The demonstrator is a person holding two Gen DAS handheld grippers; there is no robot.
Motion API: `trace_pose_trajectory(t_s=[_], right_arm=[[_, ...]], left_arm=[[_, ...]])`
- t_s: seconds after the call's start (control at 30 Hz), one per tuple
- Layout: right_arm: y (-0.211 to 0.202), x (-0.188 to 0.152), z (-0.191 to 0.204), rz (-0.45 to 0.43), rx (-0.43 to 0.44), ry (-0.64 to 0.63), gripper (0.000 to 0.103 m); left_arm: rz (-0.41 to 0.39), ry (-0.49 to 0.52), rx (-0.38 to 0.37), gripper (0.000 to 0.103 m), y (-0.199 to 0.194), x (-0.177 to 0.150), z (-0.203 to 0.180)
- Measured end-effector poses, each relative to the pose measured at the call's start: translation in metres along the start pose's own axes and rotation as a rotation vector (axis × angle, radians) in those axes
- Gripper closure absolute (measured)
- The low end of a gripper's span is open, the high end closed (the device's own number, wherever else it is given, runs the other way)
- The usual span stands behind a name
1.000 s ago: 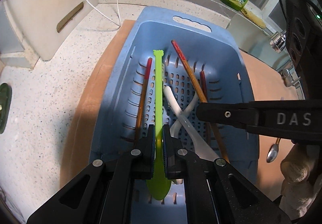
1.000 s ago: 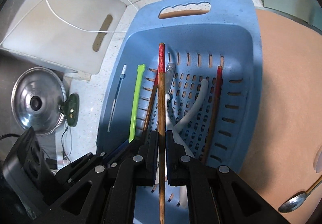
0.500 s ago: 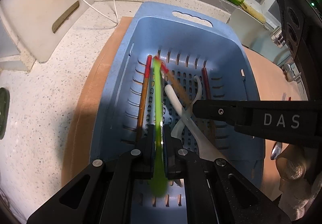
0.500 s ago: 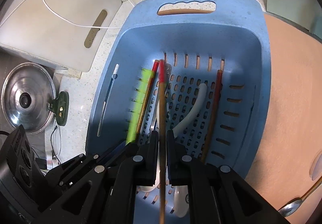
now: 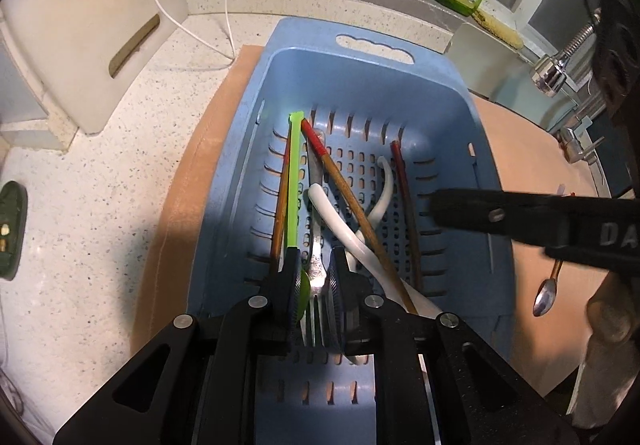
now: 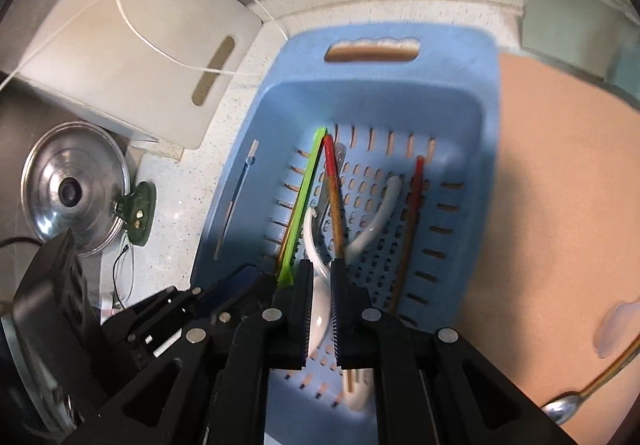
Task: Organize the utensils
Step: 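Withdraw both tools from the basket back over the mat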
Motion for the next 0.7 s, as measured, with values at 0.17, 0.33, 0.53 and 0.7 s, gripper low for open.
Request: trace_pose_trajectory(t_s=[0.17,0.33,0.53,0.7], right_arm=[[-0.043,-0.008,-0.017,-0.04,0.016,-0.021,0.089],[-0.091,-0.018,-0.048,-0.065,0.029,-0.009,0.087],[-0.154,-0.033,-0.1,-0.11,-0.03,-0.018,0.082],[-0.196,-0.042,-0.126,-0.148,-0.106,-0.068,0.082]], left_arm=[[-0.039,0.004,0.016,0.09,-0.022,-0.002,-0.011],[-0.086,0.007,0.02,0.09,-0.046,-0.003,-0.032],[-0.121,0.045,0.007,0.09,-0.067,-0.008,-0.079],[-0.158,0.095,0.0,0.09,-0.084,-0.013,-0.125]])
Point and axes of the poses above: each gripper's, at about its wrist camera, not at the fingertips, and y roughly the way its jaws point, z to its left, x to its top, the point moved 5 cm from there along y, roughly the way its jaws point, and after that the axes turned 15 degrees about x, right-handed, at the moved point
